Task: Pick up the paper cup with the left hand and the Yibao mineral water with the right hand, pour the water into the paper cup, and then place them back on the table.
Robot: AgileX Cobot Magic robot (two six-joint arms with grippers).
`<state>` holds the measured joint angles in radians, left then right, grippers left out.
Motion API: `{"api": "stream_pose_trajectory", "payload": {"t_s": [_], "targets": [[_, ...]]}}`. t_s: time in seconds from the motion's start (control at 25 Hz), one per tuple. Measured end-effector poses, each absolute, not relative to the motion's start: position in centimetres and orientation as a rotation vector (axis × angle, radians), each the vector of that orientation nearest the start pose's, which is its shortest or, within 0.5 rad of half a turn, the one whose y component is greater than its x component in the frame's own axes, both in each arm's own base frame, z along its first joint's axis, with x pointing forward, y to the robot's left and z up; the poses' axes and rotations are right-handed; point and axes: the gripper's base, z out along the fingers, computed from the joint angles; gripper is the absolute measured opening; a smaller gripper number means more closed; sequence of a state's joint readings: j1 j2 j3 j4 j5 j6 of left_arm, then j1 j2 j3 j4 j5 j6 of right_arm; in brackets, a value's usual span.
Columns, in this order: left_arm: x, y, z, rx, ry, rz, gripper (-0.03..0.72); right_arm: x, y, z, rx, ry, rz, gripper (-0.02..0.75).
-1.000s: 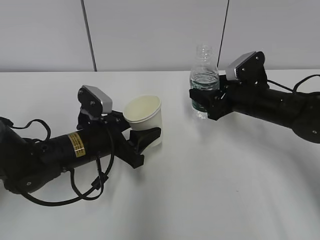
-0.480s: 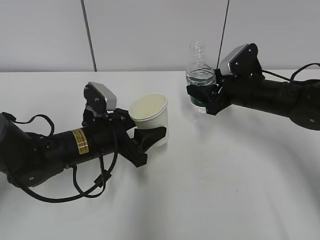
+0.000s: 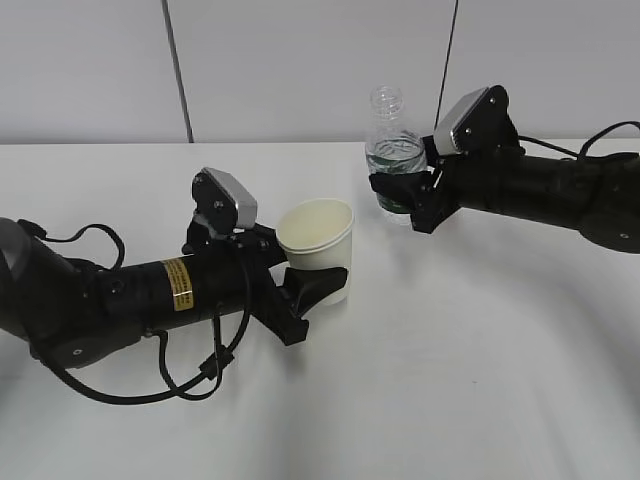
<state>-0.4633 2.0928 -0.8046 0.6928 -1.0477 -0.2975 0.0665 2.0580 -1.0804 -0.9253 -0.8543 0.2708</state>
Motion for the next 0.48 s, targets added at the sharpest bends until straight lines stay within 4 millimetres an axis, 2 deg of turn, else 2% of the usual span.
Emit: {"api": "stream_pose_trajectory", "payload": {"t_s": [0.2,0.48], "targets": [[30.03,-20.95,10.37,0.932,1.632,-0.786,0.412,40.93,8.28,15.68,-0.894,1.563,0.318,0.477],[30.05,-20.93,10.29,0.936,1.640,-0.780,0.412,41.17,8.65,16.18,-1.016,1.500,0.285,0.477]]}}
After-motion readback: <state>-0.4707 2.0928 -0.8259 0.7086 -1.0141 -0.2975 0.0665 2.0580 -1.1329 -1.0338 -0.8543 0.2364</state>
